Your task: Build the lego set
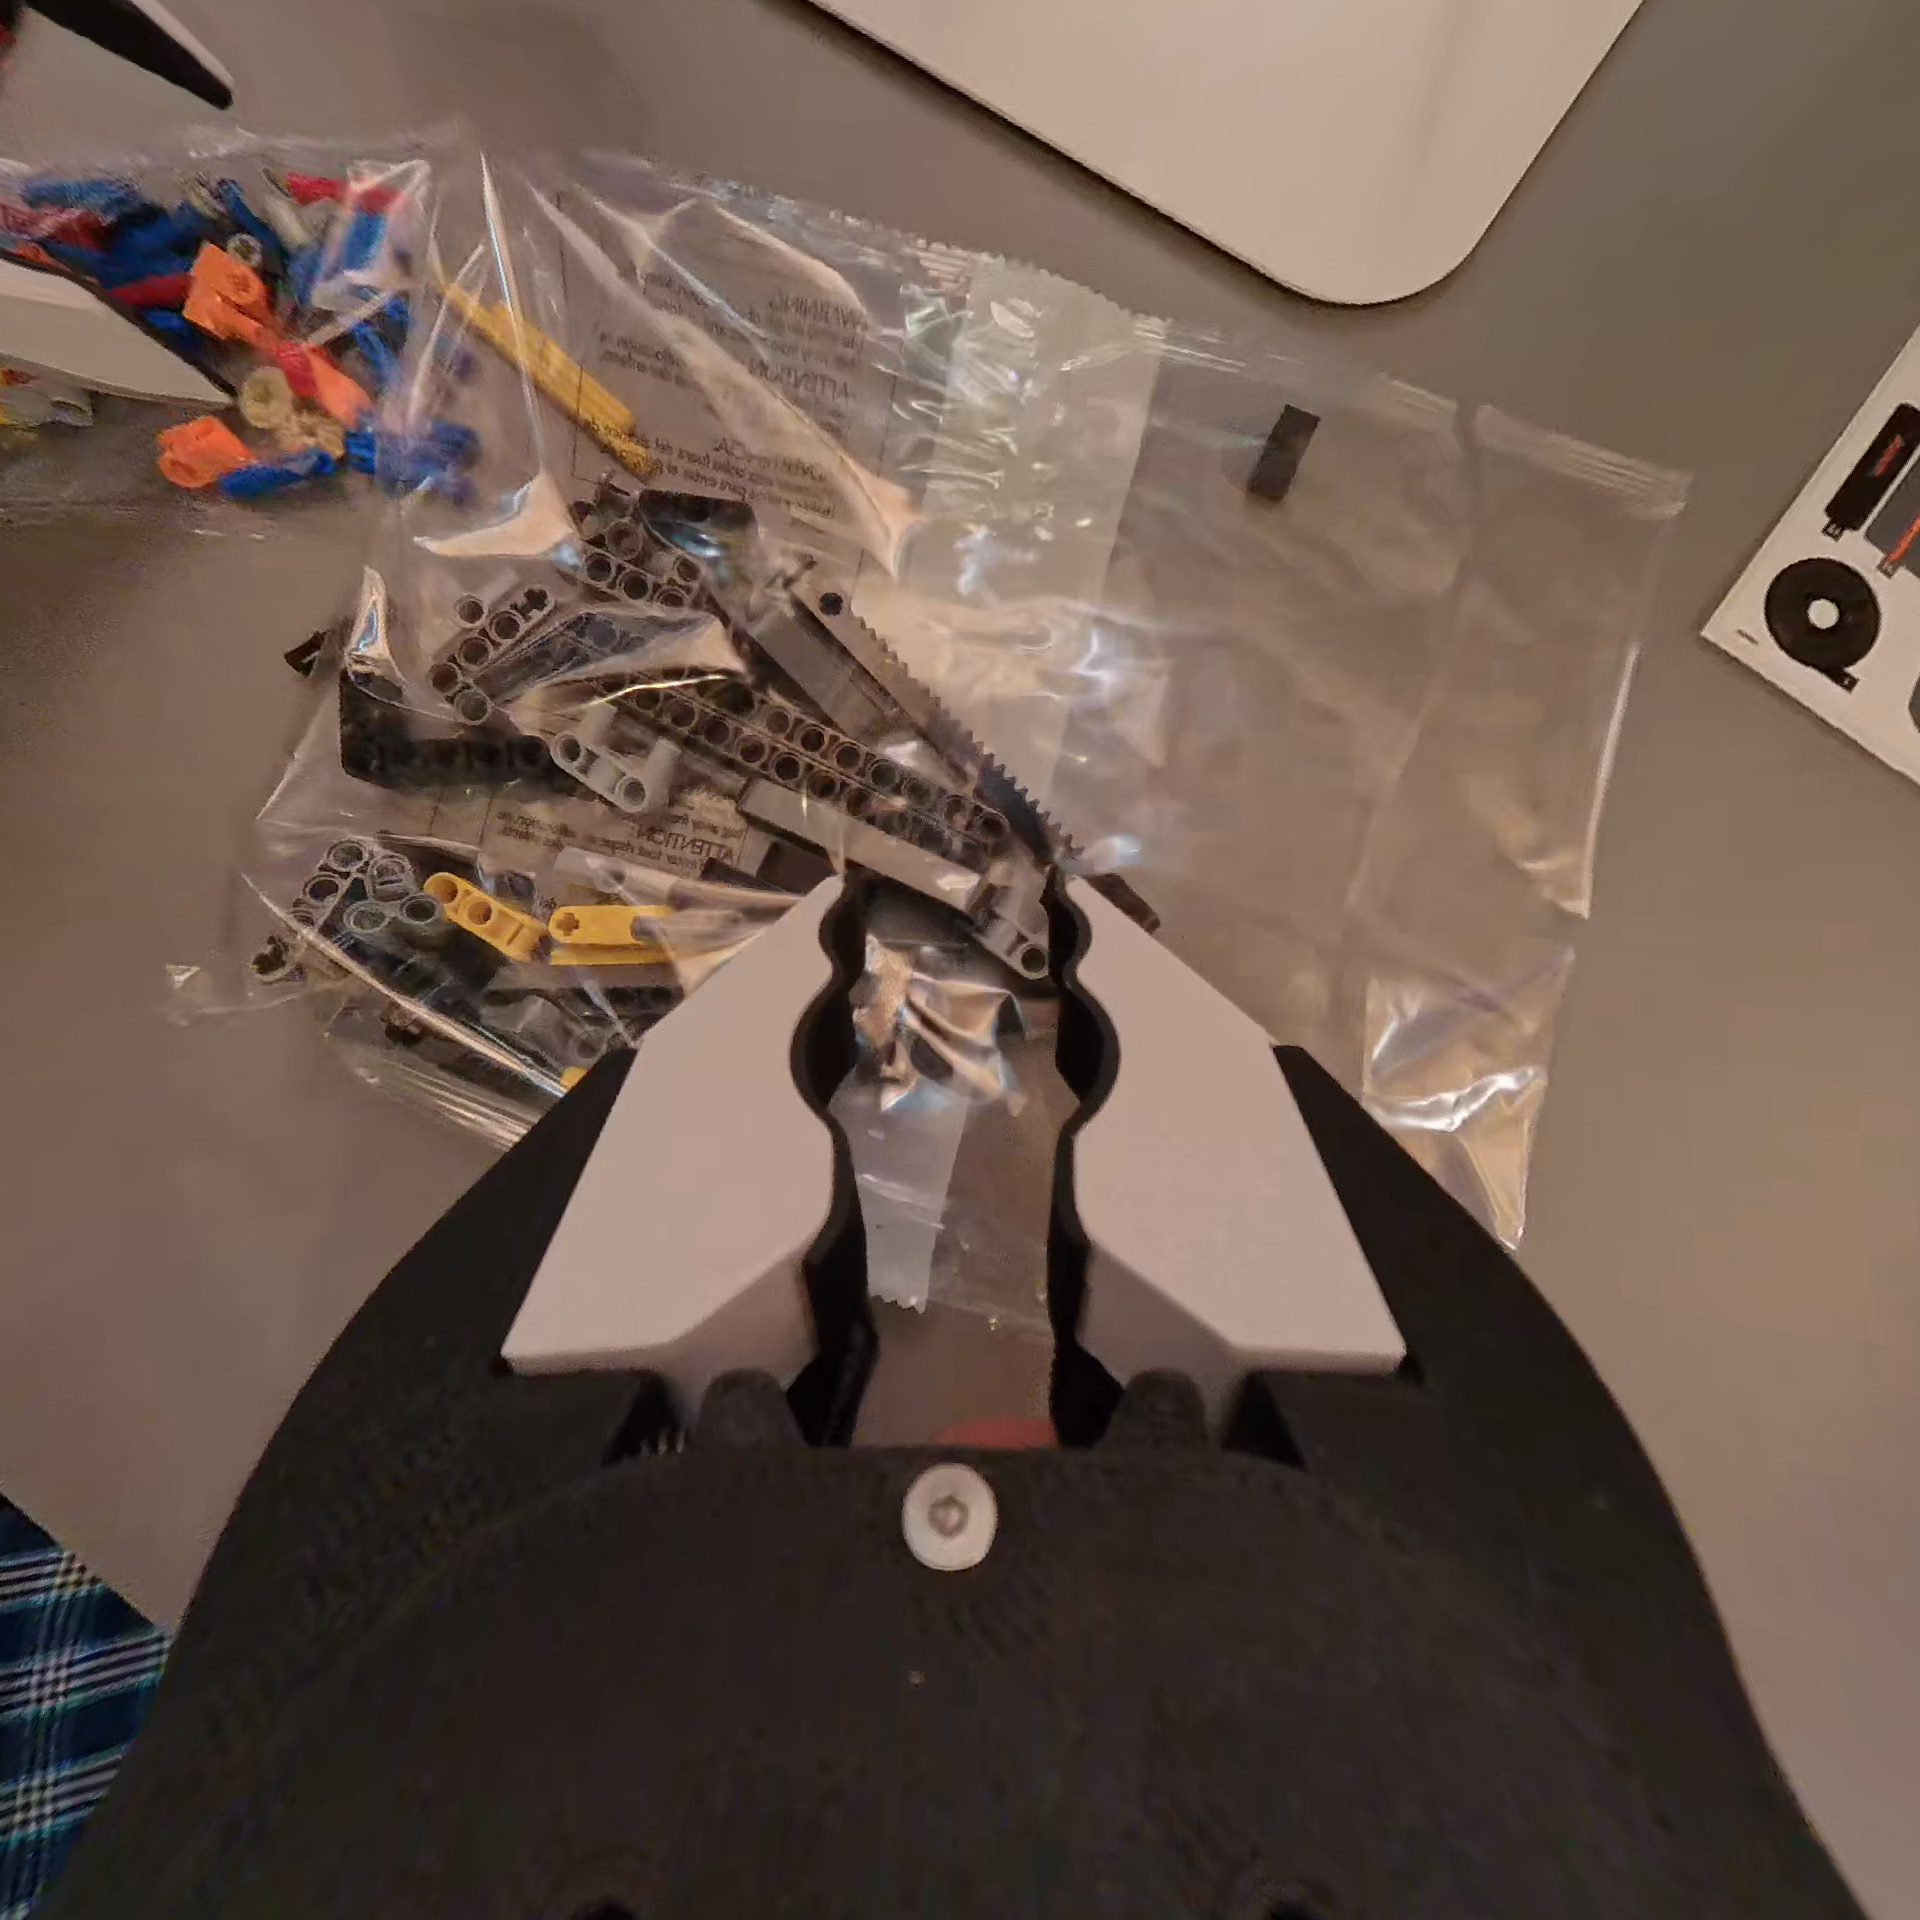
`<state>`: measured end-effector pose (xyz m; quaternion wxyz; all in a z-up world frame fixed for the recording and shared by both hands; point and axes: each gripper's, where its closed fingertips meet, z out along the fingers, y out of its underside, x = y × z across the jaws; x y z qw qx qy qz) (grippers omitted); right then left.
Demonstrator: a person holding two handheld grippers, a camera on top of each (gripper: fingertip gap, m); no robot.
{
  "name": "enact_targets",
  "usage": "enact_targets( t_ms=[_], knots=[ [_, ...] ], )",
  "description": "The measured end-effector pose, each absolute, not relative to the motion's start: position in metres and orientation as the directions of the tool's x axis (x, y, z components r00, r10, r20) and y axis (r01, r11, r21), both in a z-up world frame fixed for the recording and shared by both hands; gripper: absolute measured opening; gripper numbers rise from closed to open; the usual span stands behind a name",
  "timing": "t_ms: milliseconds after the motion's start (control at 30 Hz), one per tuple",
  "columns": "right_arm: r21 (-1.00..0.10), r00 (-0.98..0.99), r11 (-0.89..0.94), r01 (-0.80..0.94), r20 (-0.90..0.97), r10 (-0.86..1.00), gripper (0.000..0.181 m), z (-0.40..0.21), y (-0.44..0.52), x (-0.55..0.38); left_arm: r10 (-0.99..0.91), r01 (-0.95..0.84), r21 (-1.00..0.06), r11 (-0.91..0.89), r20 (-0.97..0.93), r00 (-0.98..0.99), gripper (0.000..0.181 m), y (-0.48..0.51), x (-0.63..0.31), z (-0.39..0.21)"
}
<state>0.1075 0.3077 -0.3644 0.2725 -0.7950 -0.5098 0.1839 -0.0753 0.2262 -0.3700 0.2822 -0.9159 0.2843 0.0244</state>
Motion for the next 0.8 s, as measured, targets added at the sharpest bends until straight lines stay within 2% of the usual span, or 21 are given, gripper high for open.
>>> enact_targets(
  t_ms=[33, 200, 567, 800],
  knots=[
    [-0.619, 0.413, -0.334, 0.710, -0.017, 0.910, 0.032, -0.365, 0.308, 0.108, -0.509, -0.539, -0.497, -0.680, -0.209, 0.835, 0.051, 0.229, -0.075, -0.370],
    [-0.612, 0.429, -0.352, 0.709, -0.022, 0.903, 0.033, -0.366, 0.312, 0.114, -0.507, -0.544, -0.483, -0.686, -0.220, 0.834, 0.044, 0.247, -0.073, -0.371],
    [-0.624, 0.522, -0.430, 0.653, -0.041, 0.852, 0.031, -0.366, 0.328, 0.132, -0.491, -0.523, -0.520, -0.675, -0.211, 0.845, 0.046, 0.288, -0.068, -0.371],
    [-0.644, 0.516, -0.413, 0.643, -0.033, 0.856, 0.043, -0.358, 0.328, 0.133, -0.455, -0.500, -0.544, -0.674, -0.228, 0.861, 0.063, 0.295, -0.074, -0.366]
  ],
)
